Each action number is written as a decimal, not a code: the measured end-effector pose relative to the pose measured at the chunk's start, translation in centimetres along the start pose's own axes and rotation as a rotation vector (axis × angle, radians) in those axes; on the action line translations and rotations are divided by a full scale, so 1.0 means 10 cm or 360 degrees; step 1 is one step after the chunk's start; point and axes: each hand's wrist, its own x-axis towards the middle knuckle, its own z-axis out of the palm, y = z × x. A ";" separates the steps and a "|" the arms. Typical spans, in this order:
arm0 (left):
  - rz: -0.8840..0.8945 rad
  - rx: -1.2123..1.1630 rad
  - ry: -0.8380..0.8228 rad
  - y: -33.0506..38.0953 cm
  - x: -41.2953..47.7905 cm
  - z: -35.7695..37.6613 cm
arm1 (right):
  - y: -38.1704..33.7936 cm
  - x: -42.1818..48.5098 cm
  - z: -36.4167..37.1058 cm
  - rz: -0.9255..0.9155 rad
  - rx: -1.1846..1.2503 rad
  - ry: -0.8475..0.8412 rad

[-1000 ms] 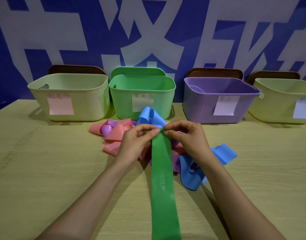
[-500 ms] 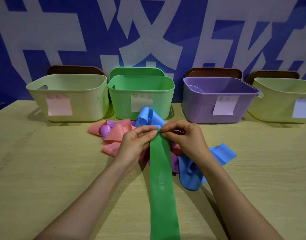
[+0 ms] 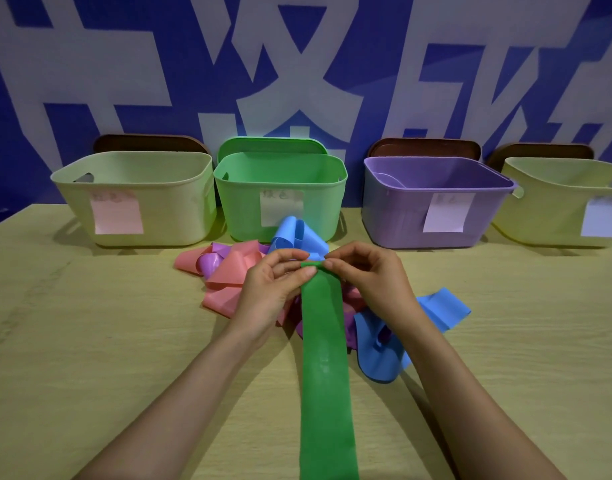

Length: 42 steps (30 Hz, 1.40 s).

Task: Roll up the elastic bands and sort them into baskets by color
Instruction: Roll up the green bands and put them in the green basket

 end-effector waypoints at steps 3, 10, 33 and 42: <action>-0.0094 -0.0131 0.0014 0.04 -0.03 0.03 | -0.01 0.00 -0.02 0.0006 0.0032 0.0006; -0.0111 -0.0215 0.0002 0.04 -0.02 0.01 | -0.04 -0.02 -0.03 0.0010 0.0222 0.0002; -0.0108 -0.0145 -0.0010 0.02 -0.04 0.04 | -0.01 0.00 -0.04 0.0074 0.0145 -0.0036; -0.0040 -0.0114 -0.0089 0.04 -0.05 0.00 | -0.07 -0.02 -0.04 0.0210 0.0330 -0.0061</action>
